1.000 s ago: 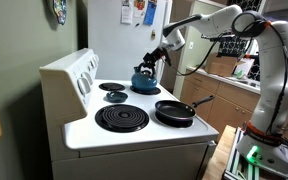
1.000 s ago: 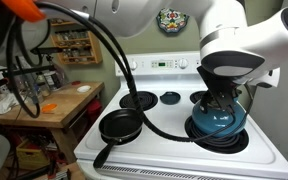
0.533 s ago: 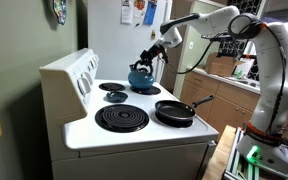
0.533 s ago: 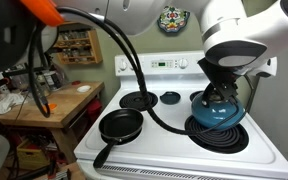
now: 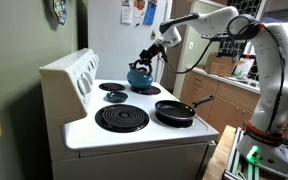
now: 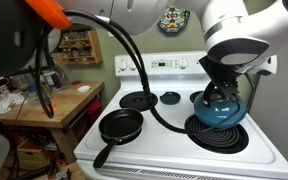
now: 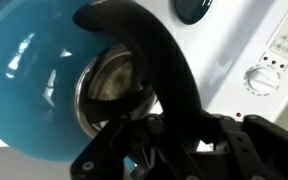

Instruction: Pick up the blue kettle and put it on the top right cooker on the stove hob

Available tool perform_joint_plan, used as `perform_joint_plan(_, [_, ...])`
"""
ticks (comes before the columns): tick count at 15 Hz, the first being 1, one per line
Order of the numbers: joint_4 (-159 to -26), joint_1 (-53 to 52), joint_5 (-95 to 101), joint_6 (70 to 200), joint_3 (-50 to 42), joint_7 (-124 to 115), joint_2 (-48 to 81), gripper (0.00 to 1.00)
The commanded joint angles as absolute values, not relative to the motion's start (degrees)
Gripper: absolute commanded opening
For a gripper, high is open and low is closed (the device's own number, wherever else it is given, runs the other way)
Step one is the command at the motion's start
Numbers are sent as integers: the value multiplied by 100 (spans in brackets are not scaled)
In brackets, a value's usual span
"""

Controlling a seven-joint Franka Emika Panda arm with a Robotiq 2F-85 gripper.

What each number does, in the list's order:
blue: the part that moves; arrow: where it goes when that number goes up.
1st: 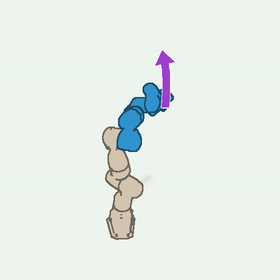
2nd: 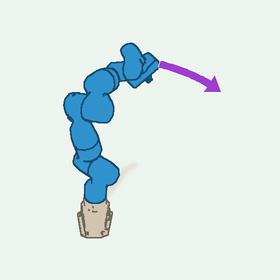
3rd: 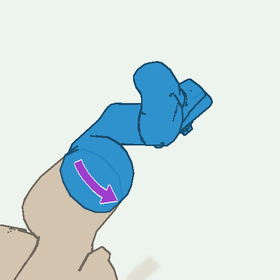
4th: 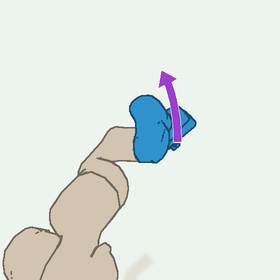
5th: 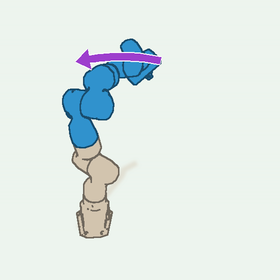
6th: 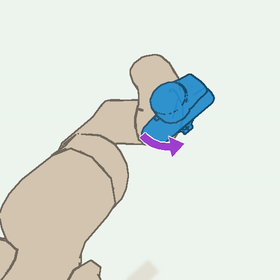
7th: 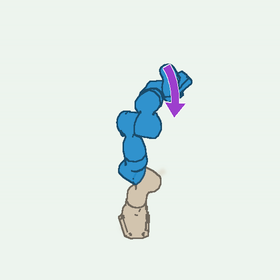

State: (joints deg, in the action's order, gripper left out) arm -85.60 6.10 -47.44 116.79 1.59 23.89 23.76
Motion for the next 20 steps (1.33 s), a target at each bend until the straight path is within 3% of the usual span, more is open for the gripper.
perform_joint_plan(1, [-8542,657,-4712,11668,211,2368,2380,10])
perform_joint_plan(2, [-8541,657,-4712,11668,211,2368,2381,10])
perform_joint_plan(3, [-8458,679,-4785,11665,242,2462,2426,2])
perform_joint_plan(12, [-7937,739,-4770,11437,439,3107,2749,2])
perform_joint_plan(20, [-6657,801,-4695,10614,629,3540,3435,2])
